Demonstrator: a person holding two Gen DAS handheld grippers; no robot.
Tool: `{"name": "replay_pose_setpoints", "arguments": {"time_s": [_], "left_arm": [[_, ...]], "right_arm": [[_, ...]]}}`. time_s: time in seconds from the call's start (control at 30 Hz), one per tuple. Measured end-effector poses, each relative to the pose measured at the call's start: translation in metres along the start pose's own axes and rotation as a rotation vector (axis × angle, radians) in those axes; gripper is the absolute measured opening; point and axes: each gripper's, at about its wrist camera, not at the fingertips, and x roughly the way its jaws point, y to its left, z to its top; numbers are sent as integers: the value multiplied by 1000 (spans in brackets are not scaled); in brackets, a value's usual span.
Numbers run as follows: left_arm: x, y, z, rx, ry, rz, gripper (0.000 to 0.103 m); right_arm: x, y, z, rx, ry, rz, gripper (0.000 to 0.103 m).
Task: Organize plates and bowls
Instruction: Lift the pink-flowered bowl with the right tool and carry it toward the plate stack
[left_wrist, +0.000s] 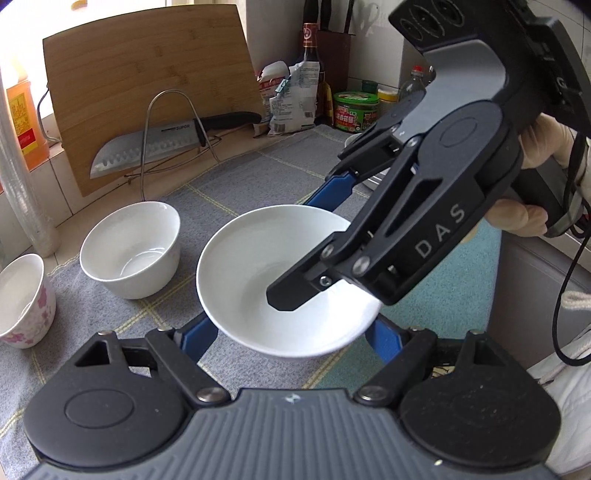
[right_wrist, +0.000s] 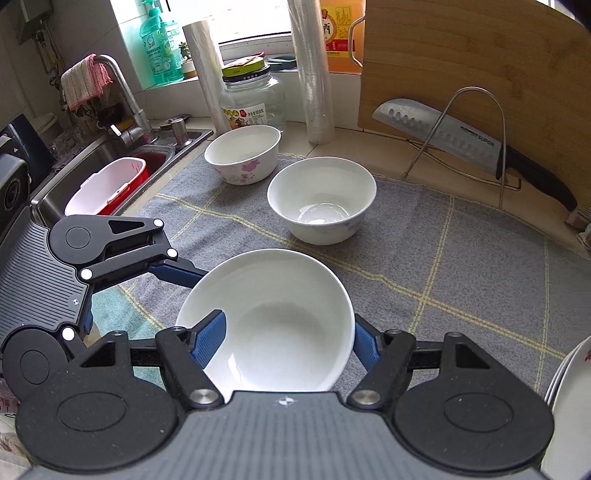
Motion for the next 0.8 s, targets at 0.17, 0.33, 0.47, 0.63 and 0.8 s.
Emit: {"name": "replay_pose_setpoints", "arguments": {"time_s": [0.17, 0.33, 0.47, 0.63, 0.8], "left_arm": [[18, -12, 14, 23, -5, -28, 86], [33, -22, 24, 45, -7, -40, 86], [46, -24, 29, 45, -6, -56, 86], [54, -24, 29, 34, 4, -62, 86], [60, -24, 28, 27, 8, -63, 86]], "right_arm": [[-10, -19, -10, 37, -9, -32, 77], [-15, -37, -18, 64, -10, -68, 77], [-14, -48, -22, 81, -7, -79, 77], [-9, -56, -22, 94, -2, -82, 77], [-3, -59, -22, 97, 6, -89, 77]]}}
